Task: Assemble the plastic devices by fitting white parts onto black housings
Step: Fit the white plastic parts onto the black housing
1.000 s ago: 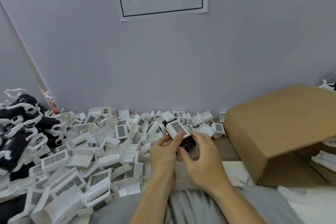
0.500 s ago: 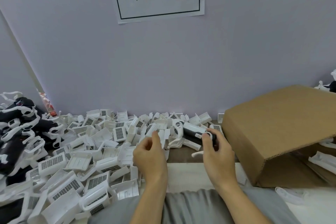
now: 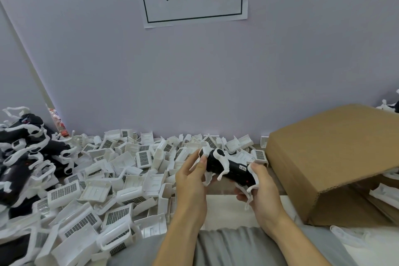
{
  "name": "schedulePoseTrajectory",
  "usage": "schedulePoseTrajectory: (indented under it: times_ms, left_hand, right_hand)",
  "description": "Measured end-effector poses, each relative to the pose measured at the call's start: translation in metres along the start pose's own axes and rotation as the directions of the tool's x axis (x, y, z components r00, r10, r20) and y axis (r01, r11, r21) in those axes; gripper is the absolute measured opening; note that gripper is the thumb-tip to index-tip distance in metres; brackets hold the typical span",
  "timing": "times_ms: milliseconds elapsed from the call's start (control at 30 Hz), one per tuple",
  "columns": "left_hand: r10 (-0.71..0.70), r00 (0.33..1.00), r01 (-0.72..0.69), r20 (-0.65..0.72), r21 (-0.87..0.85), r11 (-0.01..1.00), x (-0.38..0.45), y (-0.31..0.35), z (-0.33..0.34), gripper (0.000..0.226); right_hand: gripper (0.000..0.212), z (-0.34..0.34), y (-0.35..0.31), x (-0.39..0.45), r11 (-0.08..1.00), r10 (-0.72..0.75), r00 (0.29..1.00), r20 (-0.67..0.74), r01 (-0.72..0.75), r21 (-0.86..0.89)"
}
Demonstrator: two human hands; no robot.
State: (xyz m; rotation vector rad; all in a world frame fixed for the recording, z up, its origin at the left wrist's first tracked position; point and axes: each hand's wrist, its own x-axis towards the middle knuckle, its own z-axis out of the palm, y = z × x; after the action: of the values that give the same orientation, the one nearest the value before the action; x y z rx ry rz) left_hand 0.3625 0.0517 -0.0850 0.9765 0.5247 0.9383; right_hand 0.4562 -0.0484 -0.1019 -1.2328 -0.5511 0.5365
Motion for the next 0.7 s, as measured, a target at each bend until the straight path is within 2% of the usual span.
schedulePoseTrajectory:
  times_ms: [100, 200, 333, 400, 467, 500, 600, 700]
  left_hand:
    - [-0.02, 0.996, 0.018, -0.082, -0.019, 1.0, 0.001, 0.0, 0.0, 0.027]
    - [-0.051, 0.987, 0.044, -0.151, -0.046, 0.998, 0.004, -0.001, -0.003, 0.021]
    - [-0.084, 0.992, 0.087, -0.096, 0.028, 0.996, 0.002, -0.005, -0.002, 0.014]
    - [-0.104, 0.994, 0.106, -0.034, 0.071, 0.992, 0.001, -0.008, 0.001, 0.011]
    - [-0.115, 0.993, 0.114, 0.018, 0.068, 0.991, -0.001, -0.008, 0.003, 0.014]
    - [-0.115, 0.993, 0.114, 0.029, 0.037, 0.993, 0.0, -0.008, 0.003, 0.017]
    - [-0.117, 0.993, 0.115, -0.008, -0.102, 0.988, -0.003, -0.005, 0.004, 0.019]
    - [-0.119, 0.993, 0.115, -0.021, -0.137, 0.984, -0.006, -0.004, 0.003, 0.028]
  right_hand:
    - [0.033, -0.003, -0.006, -0.002, 0.994, -0.021, 0.997, 0.069, 0.028, -0.103]
    - [0.027, -0.016, -0.019, -0.005, 0.93, -0.072, 0.983, 0.168, 0.127, -0.345]
    - [0.009, -0.031, -0.039, -0.007, 0.713, 0.05, 0.965, 0.258, 0.146, -0.686]
    - [0.01, -0.035, -0.044, -0.009, 0.608, 0.126, 0.951, 0.281, 0.15, -0.779]
    - [0.009, -0.037, -0.046, -0.011, 0.534, 0.138, 0.949, 0.283, 0.169, -0.828]
    - [0.009, -0.037, -0.048, -0.013, 0.563, 0.152, 0.949, 0.275, 0.145, -0.814]
    - [0.022, -0.032, -0.05, -0.017, 0.788, 0.231, 0.952, 0.202, -0.061, -0.613]
    - [0.028, -0.024, -0.056, -0.018, 0.85, 0.326, 0.931, 0.163, -0.213, -0.482]
